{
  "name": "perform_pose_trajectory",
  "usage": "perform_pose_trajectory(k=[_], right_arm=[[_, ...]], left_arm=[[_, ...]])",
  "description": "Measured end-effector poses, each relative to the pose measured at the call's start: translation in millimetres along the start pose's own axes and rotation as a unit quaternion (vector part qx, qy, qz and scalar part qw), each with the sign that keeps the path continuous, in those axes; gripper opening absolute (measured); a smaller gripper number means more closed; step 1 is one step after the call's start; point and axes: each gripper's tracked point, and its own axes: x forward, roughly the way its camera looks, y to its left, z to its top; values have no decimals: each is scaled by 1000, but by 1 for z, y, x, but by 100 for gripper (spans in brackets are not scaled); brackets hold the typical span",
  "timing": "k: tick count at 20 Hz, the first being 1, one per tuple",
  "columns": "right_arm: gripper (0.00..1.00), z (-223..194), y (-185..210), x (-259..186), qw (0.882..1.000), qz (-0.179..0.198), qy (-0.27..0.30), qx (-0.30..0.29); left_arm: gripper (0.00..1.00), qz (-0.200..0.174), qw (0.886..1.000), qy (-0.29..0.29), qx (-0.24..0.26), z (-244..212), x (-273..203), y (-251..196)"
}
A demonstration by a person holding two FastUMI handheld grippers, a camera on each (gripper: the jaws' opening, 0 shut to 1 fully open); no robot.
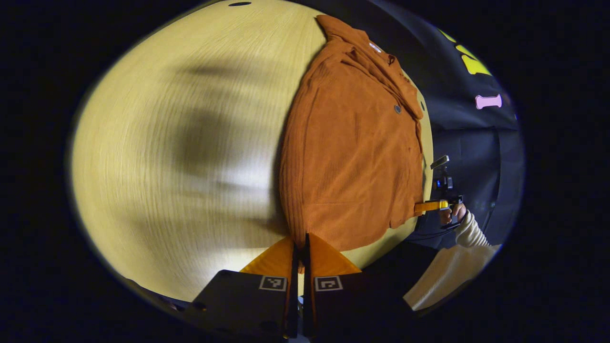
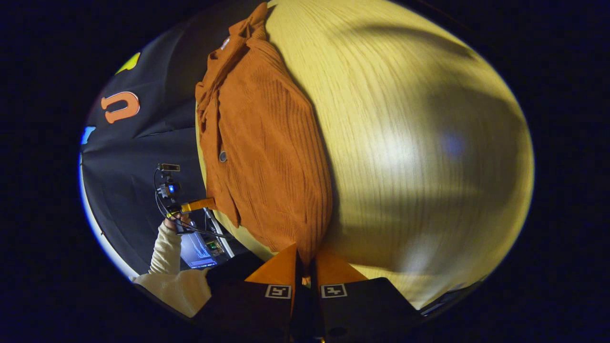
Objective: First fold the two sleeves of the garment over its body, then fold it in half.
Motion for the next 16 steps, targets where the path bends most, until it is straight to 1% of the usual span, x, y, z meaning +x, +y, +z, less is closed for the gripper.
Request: perform_pose_trajectory(k=[1, 2, 3, 4, 5, 7, 8, 11, 12, 13, 14, 16], right_arm=[[8, 3, 13, 2, 1000, 27, -6, 11], [8, 8, 25, 2, 999, 46, -12, 20], [8, 13, 36, 4, 998, 60, -15, 24], [7, 15, 47, 3, 997, 76, -19, 22], [7, 19, 58, 2, 996, 87, -22, 13], [8, 30, 76, -4, 994, 103, -35, -8], [8, 35, 85, -9, 993, 109, -42, -19], [8, 43, 113, -27, 989, 126, -57, -61], [8, 47, 119, -32, 987, 130, -64, -73], [5, 52, 125, -38, 985, 134, -70, -81], [8, 58, 129, -44, 984, 134, -78, -87], [8, 75, 134, -58, 981, 136, -96, -98]], left_arm=[[6, -26, 1000, -13, 2, 7, -1, -16], [6, -48, 998, -26, 4, 12, -3, -32], [6, -62, 997, -41, 12, 20, -7, -43], [5, -65, 996, -54, 22, 28, -10, -50], [5, -60, 995, -64, 37, 35, -14, -53], [5, -34, 993, -87, 74, 55, -22, -56], [5, -17, 992, -90, 88, 64, -28, -57], [5, 52, 987, -75, 130, 88, -54, -68], [5, 67, 984, -74, 146, 98, -59, -71], [5, 75, 981, -76, 162, 110, -62, -78], [5, 81, 977, -82, 178, 123, -65, -86], [5, 84, 969, -97, 209, 155, -70, -104]])
